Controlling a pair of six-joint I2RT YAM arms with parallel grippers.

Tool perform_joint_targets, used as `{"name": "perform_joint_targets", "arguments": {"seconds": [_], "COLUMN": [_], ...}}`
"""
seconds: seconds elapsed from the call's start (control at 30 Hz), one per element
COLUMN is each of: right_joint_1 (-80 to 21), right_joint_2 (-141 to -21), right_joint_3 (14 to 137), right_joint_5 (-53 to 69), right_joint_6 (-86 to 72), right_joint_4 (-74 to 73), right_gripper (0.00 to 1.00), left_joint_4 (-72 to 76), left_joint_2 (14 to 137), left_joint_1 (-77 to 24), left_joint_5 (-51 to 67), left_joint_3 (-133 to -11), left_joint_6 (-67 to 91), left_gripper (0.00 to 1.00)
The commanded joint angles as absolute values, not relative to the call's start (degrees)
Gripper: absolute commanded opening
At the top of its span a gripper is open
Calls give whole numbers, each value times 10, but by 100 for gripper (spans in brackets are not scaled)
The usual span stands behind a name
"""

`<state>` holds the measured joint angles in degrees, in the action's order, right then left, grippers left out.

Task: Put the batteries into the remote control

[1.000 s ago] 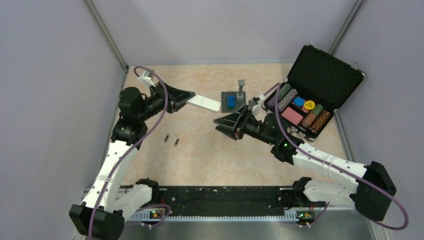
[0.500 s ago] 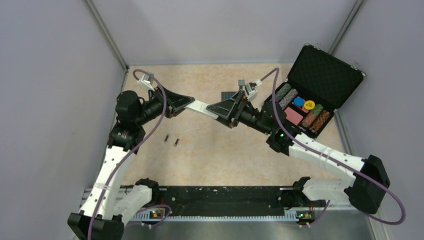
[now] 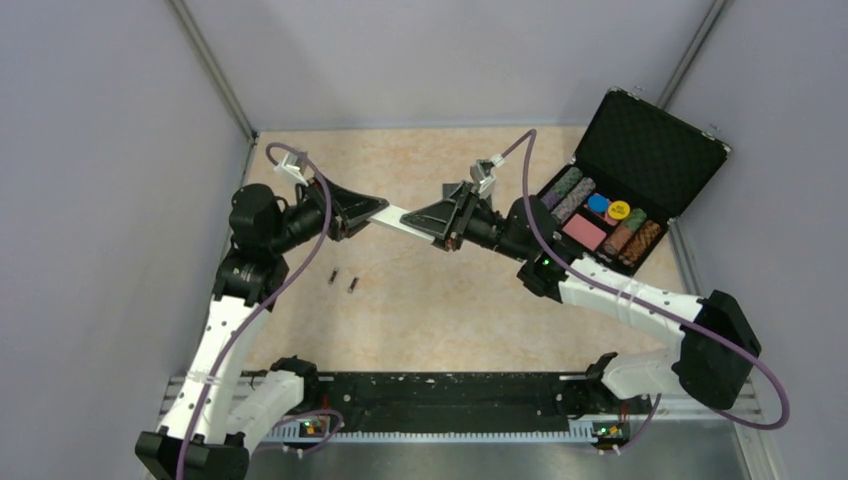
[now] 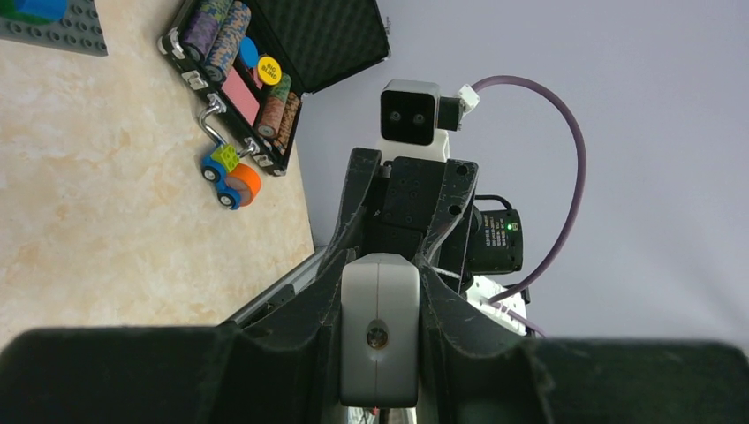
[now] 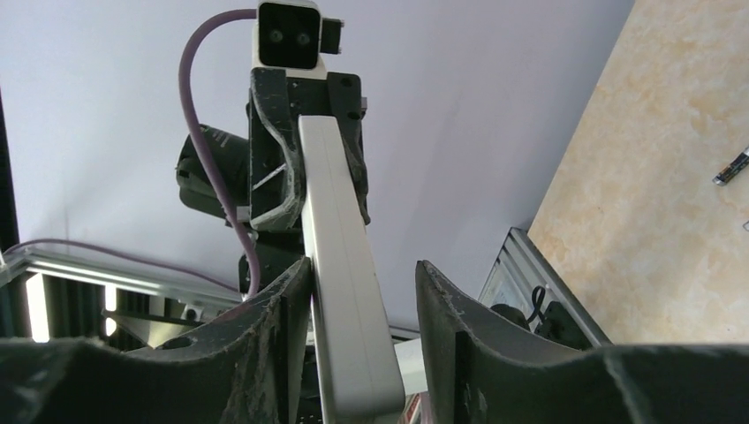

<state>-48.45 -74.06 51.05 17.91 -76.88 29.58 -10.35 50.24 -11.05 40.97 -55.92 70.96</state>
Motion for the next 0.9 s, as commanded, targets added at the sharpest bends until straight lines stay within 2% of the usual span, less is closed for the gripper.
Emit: {"name": "perform_joint_targets", "arguments": {"seconds": [0.0, 0.2, 0.37, 0.4, 0.67, 0.7, 0.8, 0.87], "right_joint_1": [-483, -482, -478, -477, -466, -464, -460, -459], "right_joint_2": [-738, -714, -696, -692, -667, -665, -667, -675], "right_joint_3": [485, 425, 397, 393, 385, 387, 402, 416], "right_joint_5": [187, 184, 188, 190, 202, 204, 196, 185], "right_joint_6": [-776, -788, -787, -786, -776, -776, -781, -789], "right_joint_4": [299, 301, 300, 301, 311, 310, 288, 260], "right_gripper": [42, 29, 2, 0, 2, 5, 22, 26], "left_joint_4": [-38, -14, -19, -23, -44, -47, -43, -25], "left_joint_2": [491, 503, 516, 518, 530, 531, 533, 533], "left_joint_1": [-111, -111, -110, -110, -108, -108, -109, -113], "left_joint_5": [416, 411, 408, 407, 423, 424, 429, 437], "left_joint_3": [-565, -586, -602, -604, -606, -605, -597, -585], "left_joint_6": [746, 757, 742, 738, 707, 703, 694, 692], "left_gripper": [0, 0, 0, 0, 0, 0, 0, 0]}}
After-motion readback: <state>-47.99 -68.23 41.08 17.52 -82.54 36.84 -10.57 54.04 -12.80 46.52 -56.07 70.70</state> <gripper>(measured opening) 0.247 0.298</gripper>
